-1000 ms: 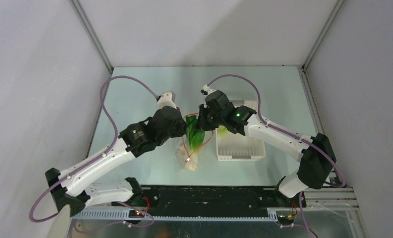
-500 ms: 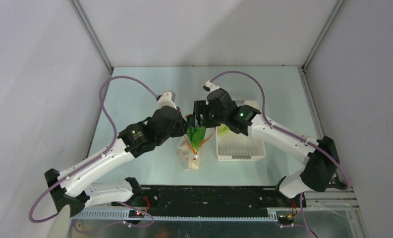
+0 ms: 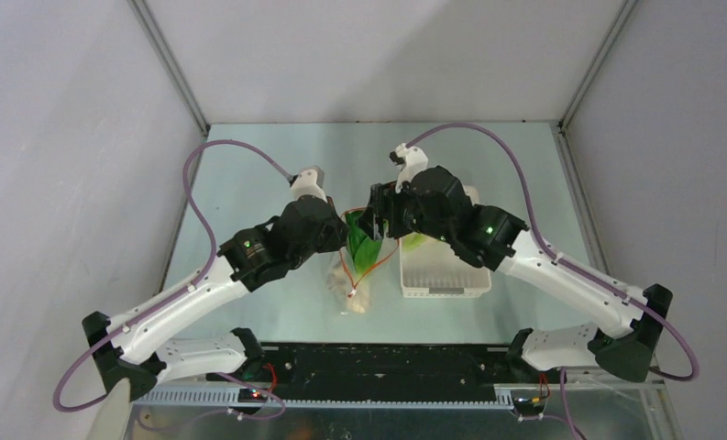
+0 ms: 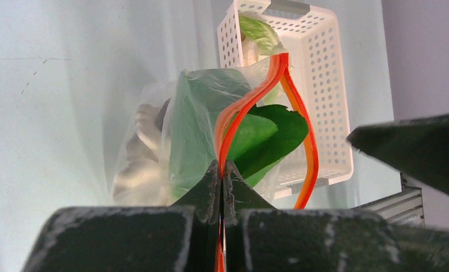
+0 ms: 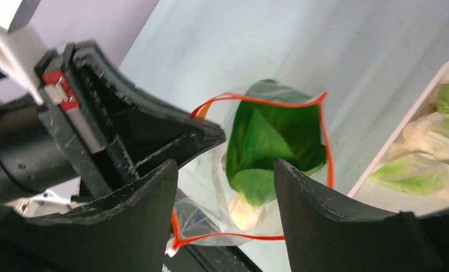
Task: Place the food in the zip-top bag and seal the zipper
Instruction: Adjust the fake vegetable in the zipper food storage bag.
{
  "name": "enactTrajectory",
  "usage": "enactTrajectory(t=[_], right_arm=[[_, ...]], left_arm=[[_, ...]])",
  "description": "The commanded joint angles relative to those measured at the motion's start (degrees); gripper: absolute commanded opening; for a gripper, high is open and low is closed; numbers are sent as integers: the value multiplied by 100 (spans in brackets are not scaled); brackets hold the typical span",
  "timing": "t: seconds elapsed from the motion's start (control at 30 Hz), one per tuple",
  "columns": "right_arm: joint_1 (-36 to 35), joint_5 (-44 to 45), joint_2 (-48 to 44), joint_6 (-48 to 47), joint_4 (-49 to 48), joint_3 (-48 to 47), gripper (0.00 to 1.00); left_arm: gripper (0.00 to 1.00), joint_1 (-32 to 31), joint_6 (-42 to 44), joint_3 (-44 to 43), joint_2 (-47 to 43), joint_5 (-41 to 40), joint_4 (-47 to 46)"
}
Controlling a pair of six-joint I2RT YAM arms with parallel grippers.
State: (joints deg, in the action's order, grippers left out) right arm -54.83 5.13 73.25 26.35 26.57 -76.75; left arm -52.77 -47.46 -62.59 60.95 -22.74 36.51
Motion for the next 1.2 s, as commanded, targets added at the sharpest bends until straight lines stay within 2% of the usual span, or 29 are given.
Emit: enactTrajectory(t=[0.0,0.17,0.33,0.57,0.7,0.77,0.87,1.03,1.07,1.17], right_arm=[[-265,-189,99,-77,132,22,66],[-376,205,599,297,172,71,54],[-353,1161,1117,555,225,72,49],[-259,1080,1974,723,-165,73,43],[-157,973,2105,859,-231,72,43],[-107,944,2004,827,-247,73,46],[-70,773,1570,548,-325,73,56],[-45,-115,632,181,-431,177,74],[-19,-321,346,66,-454,226,80],[407,-969,-205,106,-527,502,91]], left_arm=[[0,-13,77,-109,-98,-142,-331],[0,-6,101,-105,-104,-49,-377],[0,-8,64,-3,-172,70,-459],[0,-10,156,71,-217,454,-723],[0,-6,145,98,-271,469,-712],[0,-6,135,138,-323,427,-727],[1,11,90,152,-348,202,-635],[1,271,15,146,-311,186,-496],[0,420,17,165,-318,250,-516],[0,587,63,223,-394,267,-576]])
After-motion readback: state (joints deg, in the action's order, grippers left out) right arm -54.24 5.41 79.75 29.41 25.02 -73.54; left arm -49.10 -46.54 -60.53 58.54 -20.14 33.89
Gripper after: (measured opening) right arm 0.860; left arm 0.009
